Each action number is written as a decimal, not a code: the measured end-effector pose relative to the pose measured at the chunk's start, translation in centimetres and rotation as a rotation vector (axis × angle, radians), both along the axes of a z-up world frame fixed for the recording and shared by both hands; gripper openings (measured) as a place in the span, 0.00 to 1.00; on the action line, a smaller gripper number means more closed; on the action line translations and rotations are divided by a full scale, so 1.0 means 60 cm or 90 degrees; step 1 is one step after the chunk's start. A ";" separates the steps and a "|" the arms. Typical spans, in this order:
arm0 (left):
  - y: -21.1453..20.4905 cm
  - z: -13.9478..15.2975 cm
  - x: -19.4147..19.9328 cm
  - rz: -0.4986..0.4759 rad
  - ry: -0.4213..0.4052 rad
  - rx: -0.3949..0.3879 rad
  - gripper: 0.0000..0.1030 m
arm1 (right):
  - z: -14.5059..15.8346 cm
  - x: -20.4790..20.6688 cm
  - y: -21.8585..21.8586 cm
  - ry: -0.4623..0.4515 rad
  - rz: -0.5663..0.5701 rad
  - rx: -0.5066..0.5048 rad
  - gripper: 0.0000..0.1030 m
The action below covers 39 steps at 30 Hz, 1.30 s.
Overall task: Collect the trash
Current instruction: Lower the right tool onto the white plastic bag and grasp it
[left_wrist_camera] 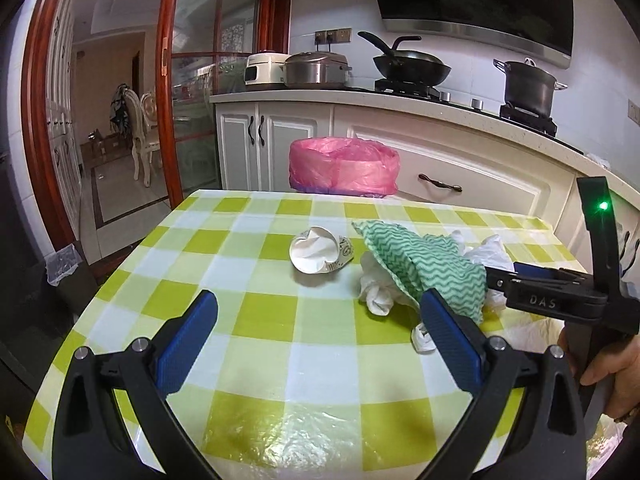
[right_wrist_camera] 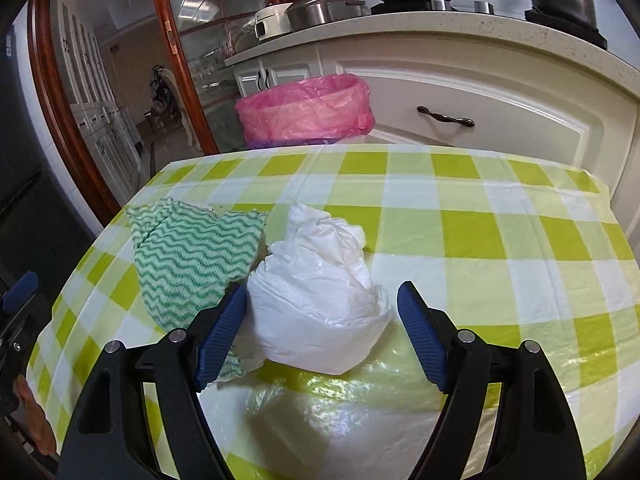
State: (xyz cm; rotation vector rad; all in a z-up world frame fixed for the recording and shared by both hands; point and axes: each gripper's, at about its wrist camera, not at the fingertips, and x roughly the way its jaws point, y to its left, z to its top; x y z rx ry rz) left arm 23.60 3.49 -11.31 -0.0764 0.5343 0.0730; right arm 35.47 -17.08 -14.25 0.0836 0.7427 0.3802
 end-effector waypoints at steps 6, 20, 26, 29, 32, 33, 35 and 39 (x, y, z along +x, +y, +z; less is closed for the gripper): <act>-0.015 0.002 -0.002 -0.011 -0.002 0.016 0.95 | -0.008 0.014 0.004 0.020 0.000 0.032 0.74; -0.052 0.011 0.056 -0.018 0.001 0.013 0.95 | 0.046 -0.035 -0.033 -0.061 0.022 0.053 0.45; -0.101 0.002 0.094 -0.025 0.013 -0.008 0.95 | 0.055 -0.060 -0.071 -0.081 0.029 0.046 0.45; -0.125 -0.008 0.113 -0.032 0.026 -0.018 0.95 | 0.047 -0.068 -0.092 -0.077 0.023 0.045 0.45; -0.144 -0.017 0.119 -0.043 0.037 -0.016 0.88 | 0.039 -0.076 -0.114 -0.071 0.010 0.060 0.45; -0.150 -0.018 0.118 -0.043 0.037 -0.009 0.87 | 0.036 -0.082 -0.124 -0.068 0.007 0.068 0.45; -0.159 -0.023 0.117 -0.054 0.041 0.000 0.83 | 0.032 -0.094 -0.135 -0.063 0.008 0.077 0.45; -0.175 -0.032 0.113 -0.078 0.057 -0.015 0.81 | 0.024 -0.106 -0.147 -0.060 0.001 0.083 0.45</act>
